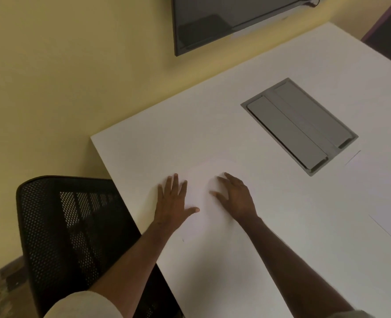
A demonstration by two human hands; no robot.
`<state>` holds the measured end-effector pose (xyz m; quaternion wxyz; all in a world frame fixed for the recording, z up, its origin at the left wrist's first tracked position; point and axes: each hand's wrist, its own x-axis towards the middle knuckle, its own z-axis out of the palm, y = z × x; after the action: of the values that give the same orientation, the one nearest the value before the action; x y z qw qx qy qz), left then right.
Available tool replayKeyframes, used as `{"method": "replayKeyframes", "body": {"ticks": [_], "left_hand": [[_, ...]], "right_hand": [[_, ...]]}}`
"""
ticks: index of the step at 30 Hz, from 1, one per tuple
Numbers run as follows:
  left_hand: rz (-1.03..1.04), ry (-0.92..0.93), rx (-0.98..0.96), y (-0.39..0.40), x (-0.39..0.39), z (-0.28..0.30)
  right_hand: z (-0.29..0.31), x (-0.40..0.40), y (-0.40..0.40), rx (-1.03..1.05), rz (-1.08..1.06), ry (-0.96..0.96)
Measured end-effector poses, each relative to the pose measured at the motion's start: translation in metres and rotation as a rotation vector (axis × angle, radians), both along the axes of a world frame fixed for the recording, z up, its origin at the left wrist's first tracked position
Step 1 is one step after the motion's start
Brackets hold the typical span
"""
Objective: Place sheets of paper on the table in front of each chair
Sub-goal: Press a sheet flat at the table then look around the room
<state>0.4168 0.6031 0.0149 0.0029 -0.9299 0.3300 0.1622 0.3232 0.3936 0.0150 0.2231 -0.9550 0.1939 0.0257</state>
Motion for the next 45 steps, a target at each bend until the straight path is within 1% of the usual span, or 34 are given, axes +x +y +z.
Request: {"method": "replayKeyframes", "body": {"ticks": [4,7,11,14,17,22,26,29,33,37,41,45], "left_hand": [[-0.037,-0.099,-0.163,-0.011,0.009,0.022],[-0.062,-0.123,-0.231,-0.027,0.016,0.046],[-0.065,-0.114,-0.298,-0.054,0.019,0.082],[-0.034,-0.115,-0.390,-0.079,0.017,0.114],[-0.107,-0.141,-0.447,-0.105,0.011,0.143],[-0.290,-0.218,-0.526,-0.142,-0.007,0.188],[-0.402,-0.256,-0.661,-0.163,-0.033,0.225],[-0.491,-0.241,-0.721,-0.175,-0.057,0.245],[-0.620,-0.268,-0.720,-0.192,-0.095,0.261],[-0.732,-0.238,-0.729,-0.204,-0.140,0.264],[-0.815,-0.176,-0.742,-0.213,-0.188,0.267],[-0.927,-0.175,-0.749,-0.215,-0.234,0.274]], "right_hand": [[0.020,-0.002,-0.004,-0.108,-0.018,-0.063],[0.044,-0.005,-0.007,-0.215,-0.067,-0.096],[0.088,-0.011,-0.013,-0.348,-0.265,-0.097],[0.122,-0.023,-0.025,-0.407,-0.356,-0.105],[0.156,-0.042,-0.039,-0.466,-0.414,-0.115],[0.206,-0.082,-0.059,-0.553,-0.544,-0.125],[0.232,-0.121,-0.063,-0.649,-0.638,-0.100],[0.245,-0.152,-0.061,-0.692,-0.704,-0.094],[0.257,-0.197,-0.058,-0.733,-0.823,-0.061],[0.264,-0.250,-0.046,-0.737,-0.985,-0.028],[0.271,-0.306,-0.030,-0.719,-1.063,-0.021],[0.281,-0.356,-0.011,-0.722,-1.155,-0.016]]}}
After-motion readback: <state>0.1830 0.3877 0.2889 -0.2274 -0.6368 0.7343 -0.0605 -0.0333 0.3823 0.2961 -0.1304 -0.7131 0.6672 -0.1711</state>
